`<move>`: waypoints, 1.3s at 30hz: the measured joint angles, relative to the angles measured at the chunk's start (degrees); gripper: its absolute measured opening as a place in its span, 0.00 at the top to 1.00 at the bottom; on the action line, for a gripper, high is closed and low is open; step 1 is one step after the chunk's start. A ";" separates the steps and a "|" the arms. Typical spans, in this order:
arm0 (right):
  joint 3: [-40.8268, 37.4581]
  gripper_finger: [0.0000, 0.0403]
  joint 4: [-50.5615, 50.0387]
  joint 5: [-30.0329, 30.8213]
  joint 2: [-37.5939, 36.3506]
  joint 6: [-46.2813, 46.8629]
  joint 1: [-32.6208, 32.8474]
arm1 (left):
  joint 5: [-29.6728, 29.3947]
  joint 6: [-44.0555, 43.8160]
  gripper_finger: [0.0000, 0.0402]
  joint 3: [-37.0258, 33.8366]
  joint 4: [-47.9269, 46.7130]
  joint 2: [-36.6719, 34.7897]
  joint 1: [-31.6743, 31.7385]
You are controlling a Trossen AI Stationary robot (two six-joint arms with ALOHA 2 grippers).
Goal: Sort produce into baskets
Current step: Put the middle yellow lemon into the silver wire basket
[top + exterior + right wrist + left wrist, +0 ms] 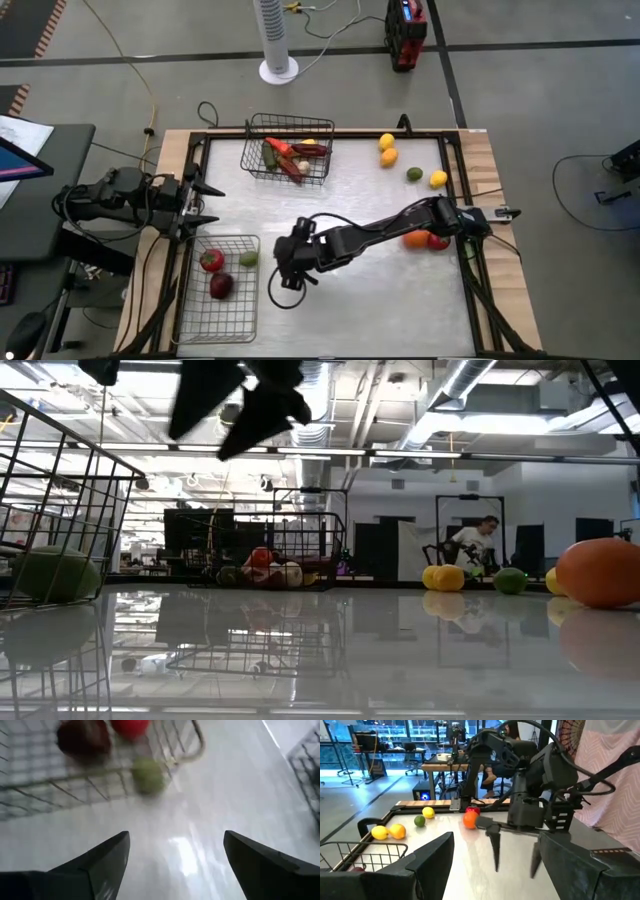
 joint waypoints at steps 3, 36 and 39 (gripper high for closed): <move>-0.01 0.14 -7.25 2.70 0.01 2.40 0.30 | 0.00 -0.05 0.31 0.00 -0.04 0.00 -0.02; -6.61 0.18 -44.30 9.00 -6.40 13.35 -6.20 | -0.02 -0.73 0.31 0.00 -0.85 0.00 0.00; -13.40 0.18 -41.97 9.90 -12.66 15.59 -7.29 | -0.17 -0.86 0.31 0.00 -0.84 0.02 -0.01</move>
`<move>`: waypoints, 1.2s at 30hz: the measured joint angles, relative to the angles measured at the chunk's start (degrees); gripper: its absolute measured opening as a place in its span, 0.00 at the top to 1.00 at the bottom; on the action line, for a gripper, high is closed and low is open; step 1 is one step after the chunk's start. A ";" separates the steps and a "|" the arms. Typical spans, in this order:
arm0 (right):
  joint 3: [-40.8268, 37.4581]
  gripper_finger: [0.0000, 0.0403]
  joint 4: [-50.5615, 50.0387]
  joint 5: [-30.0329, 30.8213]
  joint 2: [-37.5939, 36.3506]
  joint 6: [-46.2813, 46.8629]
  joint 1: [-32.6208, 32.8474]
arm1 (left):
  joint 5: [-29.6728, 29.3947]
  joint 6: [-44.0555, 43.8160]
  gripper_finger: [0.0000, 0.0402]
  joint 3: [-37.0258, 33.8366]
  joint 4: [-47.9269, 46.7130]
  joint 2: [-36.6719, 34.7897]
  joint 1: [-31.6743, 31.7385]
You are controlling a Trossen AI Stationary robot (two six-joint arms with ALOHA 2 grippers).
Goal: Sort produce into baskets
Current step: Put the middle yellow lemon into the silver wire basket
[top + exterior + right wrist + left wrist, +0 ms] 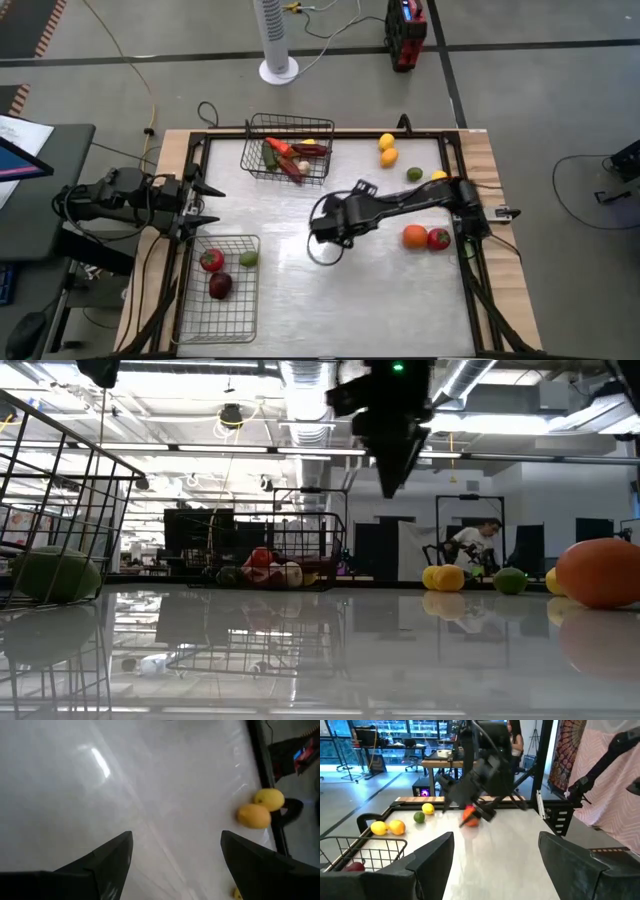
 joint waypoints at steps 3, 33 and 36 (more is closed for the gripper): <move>-8.48 0.18 4.96 0.53 -7.12 2.61 -0.95 | -1.61 -0.01 0.31 0.00 0.01 0.09 0.01; -57.18 0.18 41.04 -4.33 -40.65 -12.78 -26.42 | -19.81 5.07 0.31 -5.29 27.46 27.16 0.01; -57.18 0.18 41.50 -5.28 -41.70 -13.33 -29.43 | -20.17 6.98 0.31 -5.29 29.91 28.97 0.01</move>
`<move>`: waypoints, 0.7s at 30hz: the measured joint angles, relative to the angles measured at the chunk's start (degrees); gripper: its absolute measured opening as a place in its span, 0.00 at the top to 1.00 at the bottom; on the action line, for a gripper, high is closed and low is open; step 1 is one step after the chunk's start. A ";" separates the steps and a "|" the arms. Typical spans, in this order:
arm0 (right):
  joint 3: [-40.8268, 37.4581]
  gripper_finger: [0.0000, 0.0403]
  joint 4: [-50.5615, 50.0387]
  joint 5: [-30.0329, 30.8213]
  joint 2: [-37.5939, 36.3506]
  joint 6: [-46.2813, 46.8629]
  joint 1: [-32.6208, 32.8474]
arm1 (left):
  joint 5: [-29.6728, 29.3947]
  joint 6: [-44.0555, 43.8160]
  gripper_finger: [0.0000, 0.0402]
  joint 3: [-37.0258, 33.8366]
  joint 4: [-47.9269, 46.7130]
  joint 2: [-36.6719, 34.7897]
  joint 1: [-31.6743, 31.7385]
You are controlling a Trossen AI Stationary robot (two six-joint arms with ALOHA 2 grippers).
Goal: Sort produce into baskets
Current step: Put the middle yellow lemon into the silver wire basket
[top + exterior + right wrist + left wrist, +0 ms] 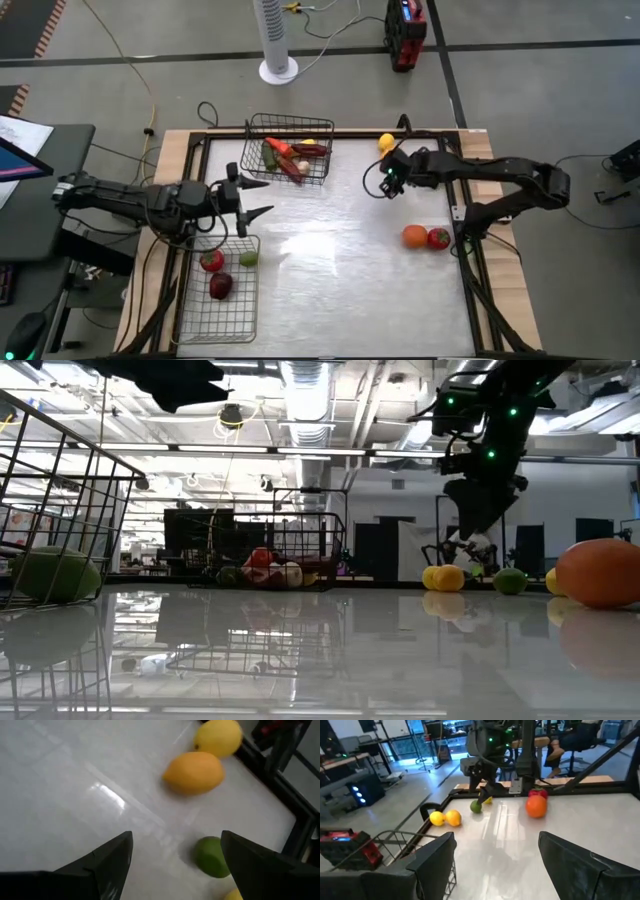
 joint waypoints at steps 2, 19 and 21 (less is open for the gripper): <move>0.00 0.18 0.44 -0.12 -0.18 -0.03 -1.90 | -0.23 0.77 0.31 0.00 0.83 0.43 0.00; 0.04 0.18 16.44 -2.67 7.96 -1.48 -15.26 | -0.65 0.67 0.31 0.00 6.64 0.32 0.00; 0.04 0.18 17.71 -2.63 8.98 -1.49 -17.49 | -0.65 0.46 0.31 0.00 6.62 0.32 0.00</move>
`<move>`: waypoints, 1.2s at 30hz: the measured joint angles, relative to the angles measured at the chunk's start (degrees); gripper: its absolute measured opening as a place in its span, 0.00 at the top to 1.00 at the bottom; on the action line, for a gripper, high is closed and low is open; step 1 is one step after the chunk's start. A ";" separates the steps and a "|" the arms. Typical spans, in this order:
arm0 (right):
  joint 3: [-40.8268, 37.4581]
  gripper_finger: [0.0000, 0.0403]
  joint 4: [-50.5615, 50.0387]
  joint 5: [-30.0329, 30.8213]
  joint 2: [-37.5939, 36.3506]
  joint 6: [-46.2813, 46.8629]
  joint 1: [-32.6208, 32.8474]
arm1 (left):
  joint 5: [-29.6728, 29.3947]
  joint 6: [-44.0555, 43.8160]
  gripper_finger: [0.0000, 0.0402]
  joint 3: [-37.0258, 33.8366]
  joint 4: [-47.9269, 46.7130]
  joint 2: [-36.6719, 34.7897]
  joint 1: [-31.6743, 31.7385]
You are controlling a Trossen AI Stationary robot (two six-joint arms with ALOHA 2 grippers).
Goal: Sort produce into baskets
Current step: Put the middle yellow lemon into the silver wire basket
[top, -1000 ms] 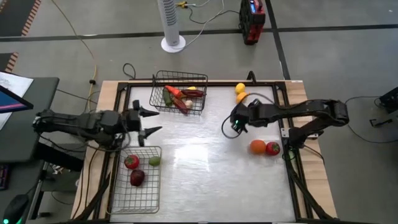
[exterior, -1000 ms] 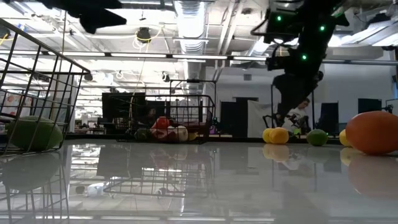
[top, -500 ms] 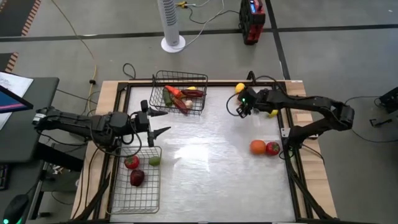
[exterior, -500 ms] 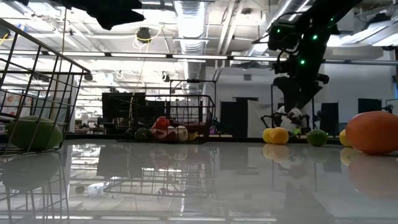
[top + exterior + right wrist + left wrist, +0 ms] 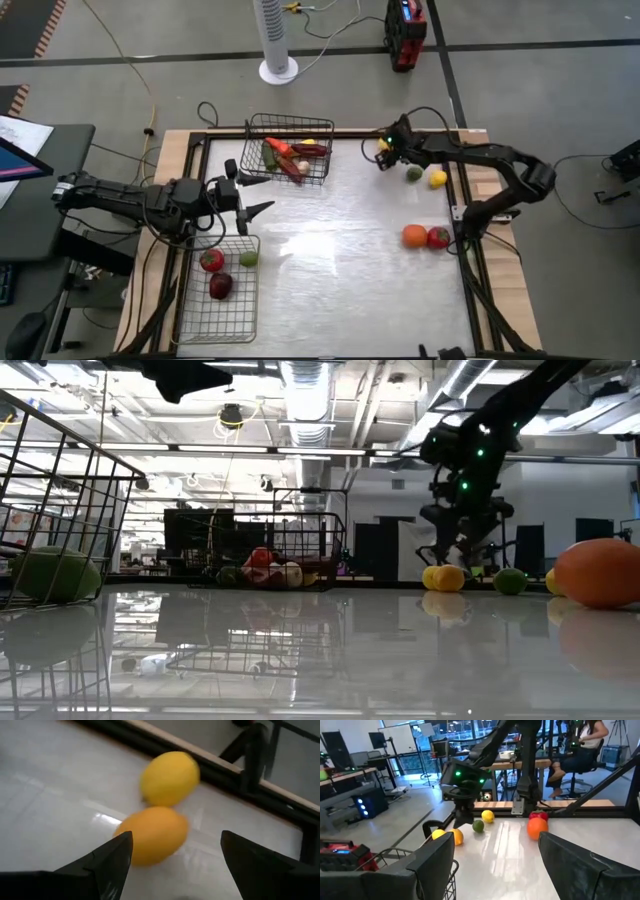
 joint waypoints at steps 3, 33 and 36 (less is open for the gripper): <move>0.00 0.18 1.84 0.01 1.45 -0.02 -2.75 | -0.01 -1.15 0.31 0.00 -0.32 0.00 0.00; 0.04 0.03 5.89 -6.93 10.89 3.53 -2.04 | 0.16 -1.45 0.31 0.00 -0.90 -0.02 0.00; 0.04 0.03 3.44 -6.93 10.17 3.54 -1.06 | 0.16 -1.41 0.31 0.00 -0.98 -0.02 0.00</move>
